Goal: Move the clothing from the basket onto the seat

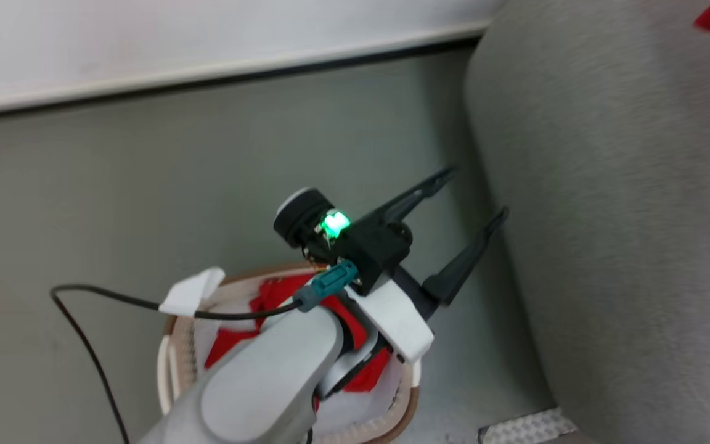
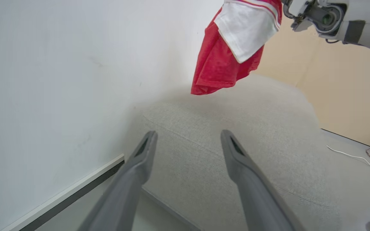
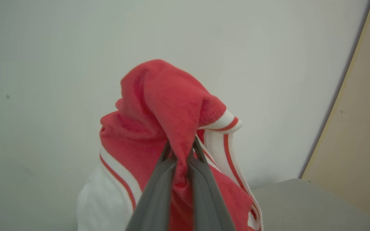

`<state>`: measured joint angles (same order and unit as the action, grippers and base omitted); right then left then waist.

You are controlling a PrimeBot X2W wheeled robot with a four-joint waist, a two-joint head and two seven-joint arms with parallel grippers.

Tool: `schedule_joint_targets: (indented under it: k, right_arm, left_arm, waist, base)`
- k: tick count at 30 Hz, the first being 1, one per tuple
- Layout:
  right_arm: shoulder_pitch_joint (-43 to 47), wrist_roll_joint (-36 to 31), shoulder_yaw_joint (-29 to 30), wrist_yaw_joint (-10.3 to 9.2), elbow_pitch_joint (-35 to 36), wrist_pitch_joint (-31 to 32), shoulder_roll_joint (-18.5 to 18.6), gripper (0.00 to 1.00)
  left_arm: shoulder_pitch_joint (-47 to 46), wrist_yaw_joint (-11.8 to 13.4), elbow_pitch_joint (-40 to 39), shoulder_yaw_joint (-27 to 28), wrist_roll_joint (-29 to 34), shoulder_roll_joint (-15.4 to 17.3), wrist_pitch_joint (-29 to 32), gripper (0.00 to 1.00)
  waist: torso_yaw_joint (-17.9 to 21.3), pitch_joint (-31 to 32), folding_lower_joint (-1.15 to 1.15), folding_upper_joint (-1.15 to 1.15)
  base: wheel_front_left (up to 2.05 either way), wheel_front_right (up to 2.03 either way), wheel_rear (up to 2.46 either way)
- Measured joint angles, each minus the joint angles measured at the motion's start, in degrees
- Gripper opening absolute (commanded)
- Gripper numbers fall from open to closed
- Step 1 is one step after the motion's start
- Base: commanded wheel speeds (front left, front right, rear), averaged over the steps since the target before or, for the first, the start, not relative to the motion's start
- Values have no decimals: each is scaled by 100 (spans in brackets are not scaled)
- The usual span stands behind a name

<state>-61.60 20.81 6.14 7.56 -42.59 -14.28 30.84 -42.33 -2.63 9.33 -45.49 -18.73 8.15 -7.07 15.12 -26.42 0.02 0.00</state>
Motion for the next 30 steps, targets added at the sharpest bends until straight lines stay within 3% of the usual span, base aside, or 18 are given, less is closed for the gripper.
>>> schedule_joint_targets:
  k: [4,8,9,10,14,19,30]
  right_arm:
    - [-354,-428,673,0,-839,-45,218,0]
    - [-266,-837,1484,0,-1523,-52,157,3]
    - [-180,-950,1714,0,-1588,-57,107,42]
    - [-70,-1110,1912,0,-1677,-66,35,100]
    - [287,-1603,2423,0,-1457,-67,-441,100]
    - [877,-1819,2435,0,-838,-66,-896,100]
    - [2954,-1514,1989,0,512,-67,-1138,100]
  left_arm:
    - [-214,35,-34,-4,78,-57,-16,100]
    - [-198,122,-8,-9,93,-40,-53,100]
    - [-172,151,16,-5,93,-8,-51,100]
    - [-131,168,22,14,90,16,-52,100]
    - [38,220,24,76,22,158,-67,100]
    - [431,319,187,240,-182,380,-156,100]
    - [1611,474,608,688,-978,520,-611,100]
  waist:
    - [-385,-494,1,0]
    - [-788,-803,0,0]
    - [-874,-859,1,0]
    - [-950,-903,0,-1]
    - [-1113,-952,0,0]
    - [-1087,-625,-1,0]
    - [-1020,928,-4,0]
  base:
    - [0,0,0]
    - [0,0,0]
    - [0,0,0]
    - [0,0,0]
    - [0,0,0]
    - [0,0,0]
    - [0,0,0]
